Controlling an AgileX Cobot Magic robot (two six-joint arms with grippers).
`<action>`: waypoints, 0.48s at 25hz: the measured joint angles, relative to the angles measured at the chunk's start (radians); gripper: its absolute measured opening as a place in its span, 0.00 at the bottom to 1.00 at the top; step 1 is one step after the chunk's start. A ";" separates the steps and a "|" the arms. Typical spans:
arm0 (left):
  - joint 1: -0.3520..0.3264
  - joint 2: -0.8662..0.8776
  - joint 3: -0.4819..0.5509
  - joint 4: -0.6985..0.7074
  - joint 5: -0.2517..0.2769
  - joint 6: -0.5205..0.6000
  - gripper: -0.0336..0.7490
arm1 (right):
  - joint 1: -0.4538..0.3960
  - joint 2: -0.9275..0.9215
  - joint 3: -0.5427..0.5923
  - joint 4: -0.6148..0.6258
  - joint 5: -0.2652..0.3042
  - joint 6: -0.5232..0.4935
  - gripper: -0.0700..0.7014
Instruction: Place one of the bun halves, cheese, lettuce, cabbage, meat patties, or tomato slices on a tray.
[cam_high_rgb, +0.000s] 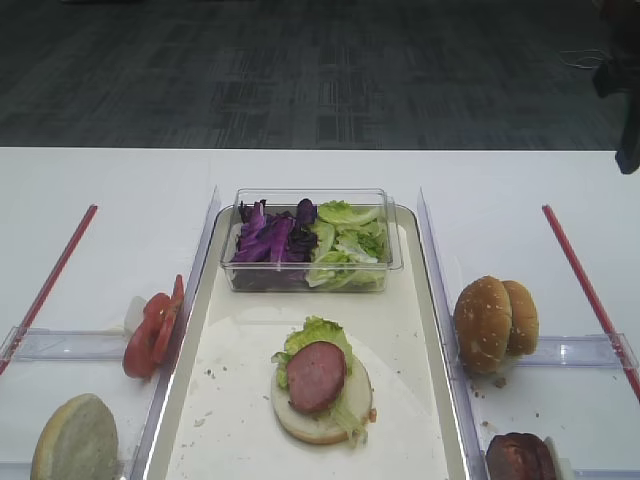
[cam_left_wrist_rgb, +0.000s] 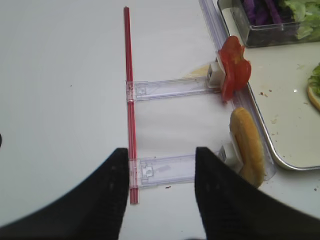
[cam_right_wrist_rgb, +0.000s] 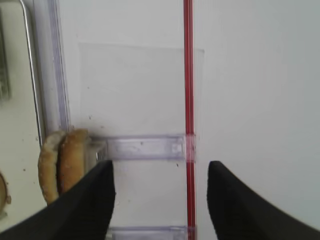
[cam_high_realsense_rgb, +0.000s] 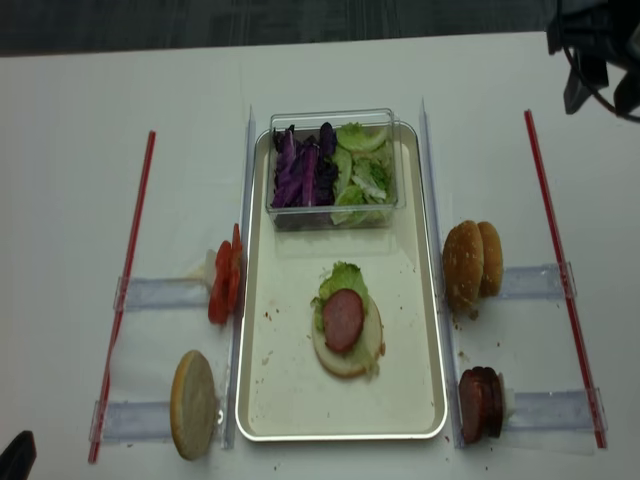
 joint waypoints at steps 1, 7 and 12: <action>0.000 0.000 0.000 0.000 0.000 0.000 0.42 | 0.000 -0.039 0.034 -0.002 0.000 0.000 0.65; 0.000 0.000 0.000 0.000 0.000 0.000 0.42 | 0.000 -0.291 0.204 0.000 0.003 -0.008 0.62; 0.000 0.000 0.000 0.000 0.000 0.000 0.42 | 0.000 -0.509 0.325 0.006 0.010 -0.019 0.60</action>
